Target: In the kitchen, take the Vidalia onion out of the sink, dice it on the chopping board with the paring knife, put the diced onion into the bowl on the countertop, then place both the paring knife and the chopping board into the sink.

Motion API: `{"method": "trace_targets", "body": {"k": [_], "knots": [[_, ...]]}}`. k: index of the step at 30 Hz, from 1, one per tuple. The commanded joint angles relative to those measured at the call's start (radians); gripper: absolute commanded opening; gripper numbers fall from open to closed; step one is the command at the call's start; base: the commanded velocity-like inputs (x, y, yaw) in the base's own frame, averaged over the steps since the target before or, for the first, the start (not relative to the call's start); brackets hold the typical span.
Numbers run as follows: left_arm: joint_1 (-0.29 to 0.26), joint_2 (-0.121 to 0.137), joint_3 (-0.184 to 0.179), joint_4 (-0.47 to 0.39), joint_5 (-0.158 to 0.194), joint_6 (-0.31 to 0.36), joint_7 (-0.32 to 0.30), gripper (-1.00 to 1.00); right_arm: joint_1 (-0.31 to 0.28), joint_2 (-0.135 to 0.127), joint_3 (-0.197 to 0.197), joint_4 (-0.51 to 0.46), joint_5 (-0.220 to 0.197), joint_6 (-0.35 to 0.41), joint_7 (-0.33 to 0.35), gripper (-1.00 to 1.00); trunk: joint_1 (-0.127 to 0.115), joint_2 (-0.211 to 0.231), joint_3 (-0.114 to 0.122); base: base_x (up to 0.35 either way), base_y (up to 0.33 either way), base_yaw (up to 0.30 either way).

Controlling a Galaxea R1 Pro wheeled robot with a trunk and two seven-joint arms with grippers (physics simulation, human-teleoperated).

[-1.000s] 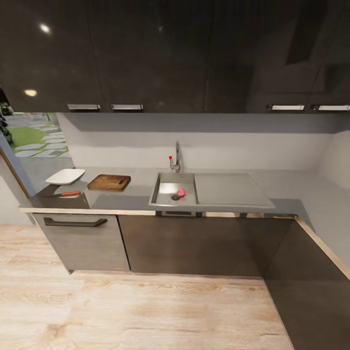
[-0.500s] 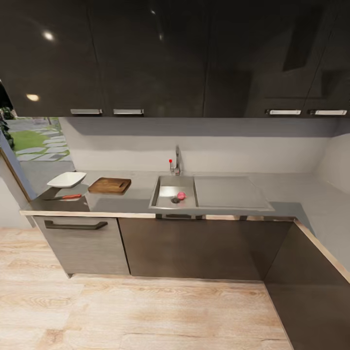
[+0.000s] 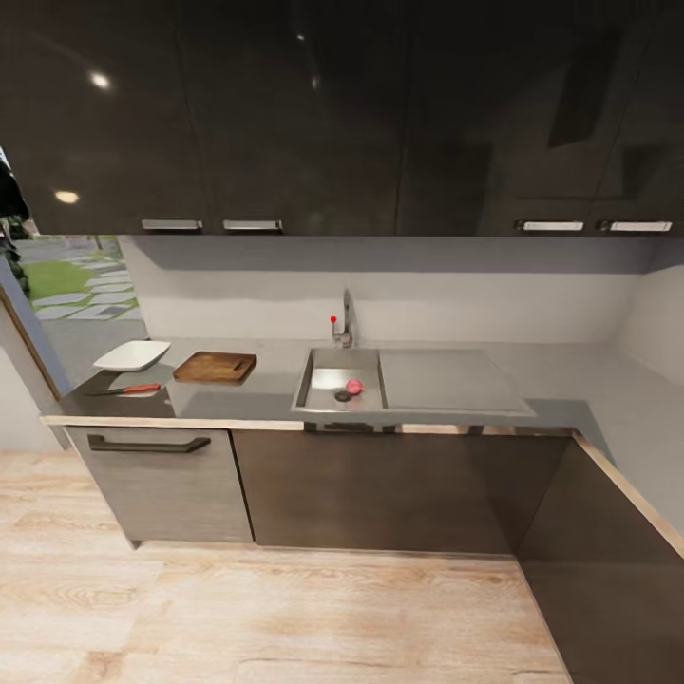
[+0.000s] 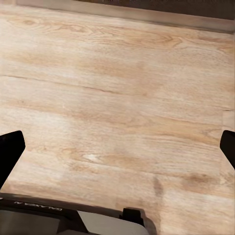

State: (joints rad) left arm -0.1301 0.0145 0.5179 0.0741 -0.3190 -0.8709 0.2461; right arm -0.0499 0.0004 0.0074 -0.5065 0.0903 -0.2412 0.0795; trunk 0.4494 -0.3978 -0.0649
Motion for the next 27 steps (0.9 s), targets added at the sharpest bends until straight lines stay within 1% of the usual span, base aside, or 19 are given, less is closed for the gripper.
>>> {"method": "trace_targets", "body": {"k": [1, 4, 19, 27], "knots": [[-0.002, 0.001, 0.005, 0.004, -0.011, -0.005, 0.007, 1.0, -0.001, 0.0, -0.001, 0.0, 0.009, -0.003, 0.0, 1.0, 0.001, -0.002, -0.002, 0.0, 0.0, 0.0], [-0.002, 0.001, 0.005, 0.004, -0.011, -0.005, 0.007, 1.0, -0.001, 0.0, -0.001, 0.0, 0.009, -0.003, 0.001, 1.0, 0.001, -0.002, -0.001, 0.0, 0.0, -0.09], [-0.002, 0.001, 0.007, 0.004, -0.011, -0.005, 0.007, 1.0, -0.001, 0.0, -0.001, 0.0, 0.009, -0.003, 0.001, 1.0, 0.001, -0.002, 0.015, 0.0, 0.0, -0.197], [-0.002, 0.001, 0.007, 0.004, -0.011, -0.005, 0.007, 1.0, -0.001, 0.001, 0.001, 0.004, 0.01, -0.003, 0.002, 1.0, 0.001, -0.002, 0.017, 0.0, 0.0, -0.044]]}}
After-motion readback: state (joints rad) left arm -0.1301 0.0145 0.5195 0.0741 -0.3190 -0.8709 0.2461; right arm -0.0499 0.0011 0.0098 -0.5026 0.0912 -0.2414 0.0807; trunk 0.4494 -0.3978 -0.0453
